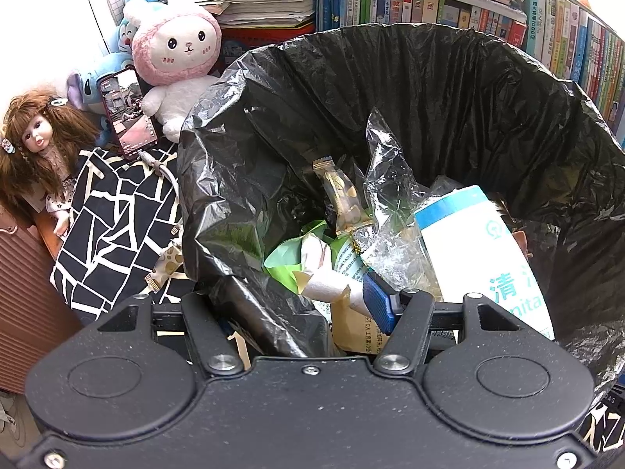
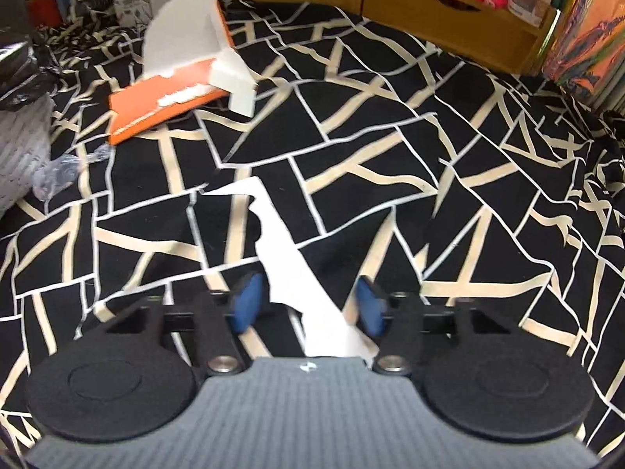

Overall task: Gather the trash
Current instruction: 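Close the right gripper on the white paper strip and lift it, then carry the white paper strip over the trash bin and release it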

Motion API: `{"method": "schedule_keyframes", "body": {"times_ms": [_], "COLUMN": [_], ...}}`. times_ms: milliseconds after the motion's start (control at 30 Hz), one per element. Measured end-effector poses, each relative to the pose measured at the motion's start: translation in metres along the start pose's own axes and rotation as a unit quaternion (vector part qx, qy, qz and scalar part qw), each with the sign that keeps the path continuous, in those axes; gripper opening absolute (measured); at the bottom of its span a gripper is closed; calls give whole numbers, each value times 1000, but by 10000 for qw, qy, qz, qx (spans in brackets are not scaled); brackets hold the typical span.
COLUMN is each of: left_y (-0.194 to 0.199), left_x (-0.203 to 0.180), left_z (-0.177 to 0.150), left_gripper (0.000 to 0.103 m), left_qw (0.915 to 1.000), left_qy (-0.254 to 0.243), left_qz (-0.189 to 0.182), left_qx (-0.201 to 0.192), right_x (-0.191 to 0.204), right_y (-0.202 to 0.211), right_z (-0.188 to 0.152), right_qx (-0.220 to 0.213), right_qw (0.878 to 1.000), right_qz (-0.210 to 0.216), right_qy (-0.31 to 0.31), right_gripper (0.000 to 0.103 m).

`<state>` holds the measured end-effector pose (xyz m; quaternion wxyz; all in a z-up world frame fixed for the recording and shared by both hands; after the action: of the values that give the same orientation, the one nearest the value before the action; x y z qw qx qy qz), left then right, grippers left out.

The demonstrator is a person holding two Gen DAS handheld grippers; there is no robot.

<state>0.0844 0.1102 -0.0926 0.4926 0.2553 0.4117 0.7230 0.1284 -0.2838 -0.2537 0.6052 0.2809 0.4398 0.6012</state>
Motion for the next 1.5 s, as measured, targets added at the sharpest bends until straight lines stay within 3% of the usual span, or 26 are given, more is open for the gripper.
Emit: {"method": "schedule_keyframes", "body": {"times_ms": [33, 133, 500, 567, 767, 833, 1033, 1133, 1500], "left_y": [0, 0, 0, 0, 1, 1, 1, 1, 0], "left_x": [0, 0, 1, 1, 1, 1, 0, 0, 0], "left_z": [0, 0, 0, 0, 0, 0, 0, 0, 1], "left_gripper": [60, 60, 60, 60, 60, 60, 60, 59, 60], "left_qw": [10000, 10000, 10000, 10000, 10000, 10000, 10000, 10000, 10000], "left_qy": [4, 18, 31, 30, -2, -8, -4, 12, 50], "left_qz": [6, 20, 16, 8, -8, -6, 22, 28, 47], "left_qx": [0, -2, -9, -10, -10, -7, -5, -12, -12], "right_x": [2, 4, -6, -6, -3, -2, -4, -1, -2], "right_y": [2, 7, 42, 44, 21, 16, -5, -4, 30], "right_z": [-1, 3, 18, 19, 17, 17, 16, 11, 20], "right_qx": [-40, -143, -723, -742, -48, 20, 414, 355, -251], "right_qw": [10000, 9998, 9955, 9957, 9997, 9987, 9962, 9969, 9986], "right_qz": [-56, -122, 63, 8, 180, 206, 275, 355, 465], "right_qy": [10, -32, -608, -561, 171, 470, 711, 613, -66], "right_gripper": [36, 23, 10, 12, 61, 66, 63, 35, 34]}}
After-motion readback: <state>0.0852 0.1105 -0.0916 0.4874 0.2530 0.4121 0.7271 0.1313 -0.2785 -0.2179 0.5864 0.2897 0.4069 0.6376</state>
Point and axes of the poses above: each gripper's, at about its wrist camera, not at the fingertips, and y roughly against the way its jaws point, x to its left, z to its top, the point moved 5 cm from there along -y, roughly the way its jaws point, and after that the axes turned 6 degrees about -z, right-handed, at the moved point
